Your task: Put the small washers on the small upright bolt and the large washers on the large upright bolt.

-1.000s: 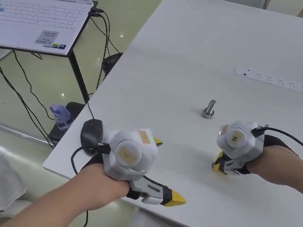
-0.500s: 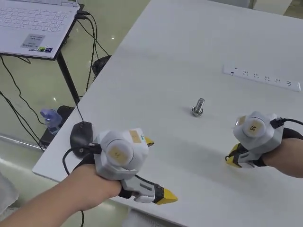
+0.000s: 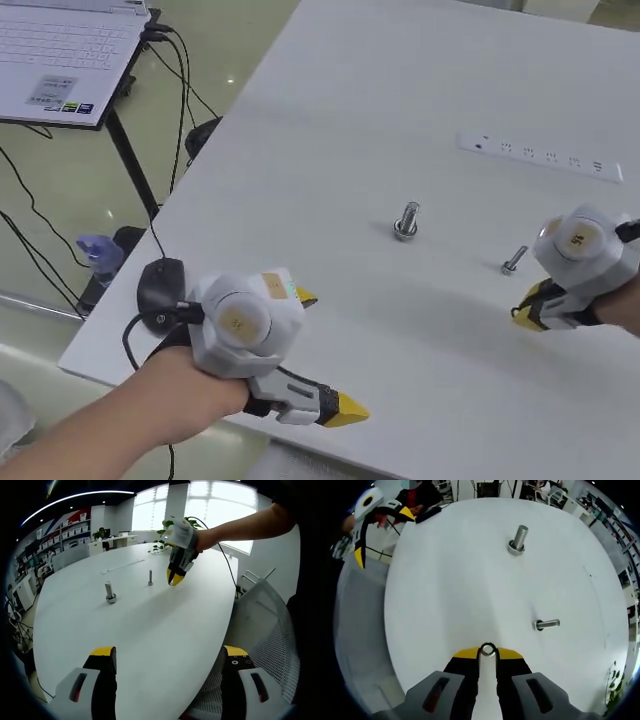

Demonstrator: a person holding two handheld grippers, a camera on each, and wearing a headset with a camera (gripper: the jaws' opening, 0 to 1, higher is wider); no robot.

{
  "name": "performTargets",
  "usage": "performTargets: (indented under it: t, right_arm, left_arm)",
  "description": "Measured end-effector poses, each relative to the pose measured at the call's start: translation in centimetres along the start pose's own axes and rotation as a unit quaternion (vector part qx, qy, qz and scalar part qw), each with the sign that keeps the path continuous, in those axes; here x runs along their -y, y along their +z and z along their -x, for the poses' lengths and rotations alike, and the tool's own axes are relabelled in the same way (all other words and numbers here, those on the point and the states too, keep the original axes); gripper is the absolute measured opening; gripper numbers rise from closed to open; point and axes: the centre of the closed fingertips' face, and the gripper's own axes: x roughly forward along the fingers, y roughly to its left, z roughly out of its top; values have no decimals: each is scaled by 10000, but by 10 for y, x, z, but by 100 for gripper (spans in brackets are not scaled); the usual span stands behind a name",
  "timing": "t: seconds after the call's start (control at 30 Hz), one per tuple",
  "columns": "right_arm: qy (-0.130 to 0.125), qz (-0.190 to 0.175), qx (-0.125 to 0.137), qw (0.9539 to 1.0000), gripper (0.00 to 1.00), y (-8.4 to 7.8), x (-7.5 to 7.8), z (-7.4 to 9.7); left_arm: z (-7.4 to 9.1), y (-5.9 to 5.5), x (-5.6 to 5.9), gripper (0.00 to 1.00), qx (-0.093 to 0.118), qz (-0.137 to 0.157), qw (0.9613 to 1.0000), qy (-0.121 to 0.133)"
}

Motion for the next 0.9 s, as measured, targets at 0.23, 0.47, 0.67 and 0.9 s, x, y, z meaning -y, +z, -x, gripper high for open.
performTargets:
  t: [0.23,0.47,0.67,0.9]
  right_arm:
    - [-130,-67,10,9999,13,4,20,10]
    - [-265,-98,63,9996,13,11,43,19]
    - [-365,-68,91,9993,13,18,59,23]
    - [-429,-63,128,9990,12,25,73,25]
  left_arm:
    - [-3,0,1,85,-34,-18,10000,-25]
    - [-2,0,0,85,-41,-15,10000,-26]
    - [-3,-2,-2,84,-71,-15,10000,-36]
    - [-4,-2,-7,84,-85,-13,10000,-28]
